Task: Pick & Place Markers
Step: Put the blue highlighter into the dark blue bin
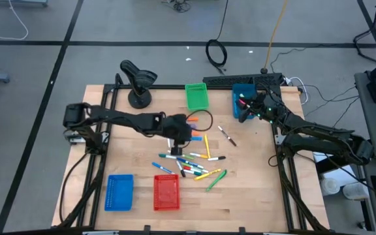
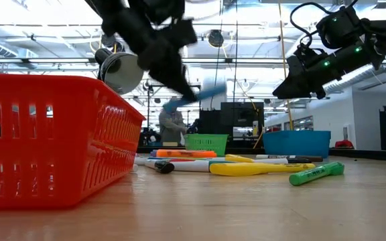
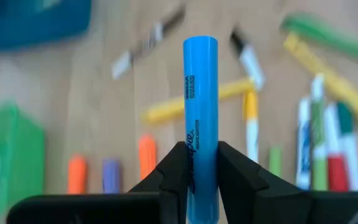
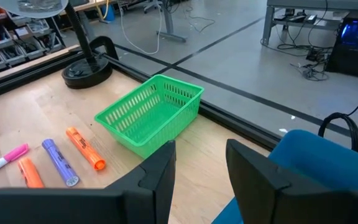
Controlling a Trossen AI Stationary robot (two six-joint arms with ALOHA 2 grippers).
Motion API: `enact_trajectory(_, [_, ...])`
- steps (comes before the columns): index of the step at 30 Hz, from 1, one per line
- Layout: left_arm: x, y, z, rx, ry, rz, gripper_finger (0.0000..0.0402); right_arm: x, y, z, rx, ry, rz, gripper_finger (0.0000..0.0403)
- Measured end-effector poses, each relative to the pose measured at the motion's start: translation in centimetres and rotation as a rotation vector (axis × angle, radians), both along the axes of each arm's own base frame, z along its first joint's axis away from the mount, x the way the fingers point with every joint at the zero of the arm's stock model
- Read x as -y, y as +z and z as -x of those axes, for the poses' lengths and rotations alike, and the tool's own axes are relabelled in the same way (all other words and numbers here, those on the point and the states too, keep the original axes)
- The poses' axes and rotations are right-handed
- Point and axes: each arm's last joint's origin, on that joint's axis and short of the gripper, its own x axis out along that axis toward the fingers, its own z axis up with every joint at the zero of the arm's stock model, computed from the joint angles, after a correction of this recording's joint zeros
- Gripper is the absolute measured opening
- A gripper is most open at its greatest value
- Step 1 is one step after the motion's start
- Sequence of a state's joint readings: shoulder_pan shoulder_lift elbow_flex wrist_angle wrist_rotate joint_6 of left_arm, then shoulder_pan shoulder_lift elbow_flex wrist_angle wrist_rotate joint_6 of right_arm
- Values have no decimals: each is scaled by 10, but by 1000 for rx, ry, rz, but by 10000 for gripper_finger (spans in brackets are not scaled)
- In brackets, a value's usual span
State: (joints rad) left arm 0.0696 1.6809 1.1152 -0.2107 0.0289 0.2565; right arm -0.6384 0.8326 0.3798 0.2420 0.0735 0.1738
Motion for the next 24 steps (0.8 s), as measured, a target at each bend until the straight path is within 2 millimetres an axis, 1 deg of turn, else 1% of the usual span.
enact_trajectory(1, [0,6,1,29,-25,-2,66,0,0,0,0,1,-1,130])
enact_trajectory(4, [-5,13,2,142,-93,8,66,-1,0,-1,0,6,1,130])
enact_trajectory(7, [-16,10,6,222,-131,78,65,-3,1,-2,7,18,6,130])
enact_trajectory(9, [-21,7,6,317,-161,121,65,-4,1,-3,10,29,9,130])
enact_trajectory(11, [-23,4,9,404,-220,157,65,-5,3,-5,22,41,18,130])
enact_trajectory(13, [-22,3,12,508,-301,172,65,-8,4,-7,34,58,26,130])
enact_trajectory(15, [-22,3,15,598,-342,170,65,-11,6,-9,55,81,39,130])
enact_trajectory(17, [-24,0,20,640,-336,168,65,-15,9,-14,89,142,51,130])
enact_trajectory(19, [-27,-4,24,665,-321,172,65,-21,12,-19,129,244,57,130])
enact_trajectory(21, [-31,-7,29,687,-301,182,65,-28,16,-27,176,341,81,130])
enact_trajectory(24, [-36,-11,35,720,-271,198,65,-39,16,-41,207,419,137,130])
